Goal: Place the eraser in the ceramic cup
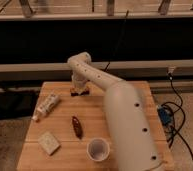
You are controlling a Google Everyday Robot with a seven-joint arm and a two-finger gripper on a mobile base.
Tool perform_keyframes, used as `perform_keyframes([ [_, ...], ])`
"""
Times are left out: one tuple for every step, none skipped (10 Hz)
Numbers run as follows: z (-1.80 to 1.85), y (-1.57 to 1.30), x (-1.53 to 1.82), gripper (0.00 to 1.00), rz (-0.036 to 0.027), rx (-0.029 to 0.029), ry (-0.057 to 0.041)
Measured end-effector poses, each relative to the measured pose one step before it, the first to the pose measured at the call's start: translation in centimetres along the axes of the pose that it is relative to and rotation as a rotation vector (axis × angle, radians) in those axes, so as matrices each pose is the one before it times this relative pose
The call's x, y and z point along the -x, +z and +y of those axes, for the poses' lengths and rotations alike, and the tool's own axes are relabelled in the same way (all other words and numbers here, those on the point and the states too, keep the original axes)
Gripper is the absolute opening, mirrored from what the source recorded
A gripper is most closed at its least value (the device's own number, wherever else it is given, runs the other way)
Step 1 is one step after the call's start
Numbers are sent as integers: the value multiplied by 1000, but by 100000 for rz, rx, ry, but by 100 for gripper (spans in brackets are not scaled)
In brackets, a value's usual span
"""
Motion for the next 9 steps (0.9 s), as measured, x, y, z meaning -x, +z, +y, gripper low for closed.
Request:
perform_keyframes([
  [-338,-467,-200,29,129,-314,735],
  [-739,-1255,-530,41,125,-1190,1969],
  [-640,-852,-548,51,-874,-1169,2148],
  [-320,-326,-454,59,-742,-796,1526],
  [-209,9,-500,72,-723,208,2028],
  [-78,347,-195,78,-25,919,1650],
  [-7,442,-12,80,511,1425,1610],
  [-34,737,261,80,837,2108,1597],
  [42,607,181,80,924,1992,2081],
])
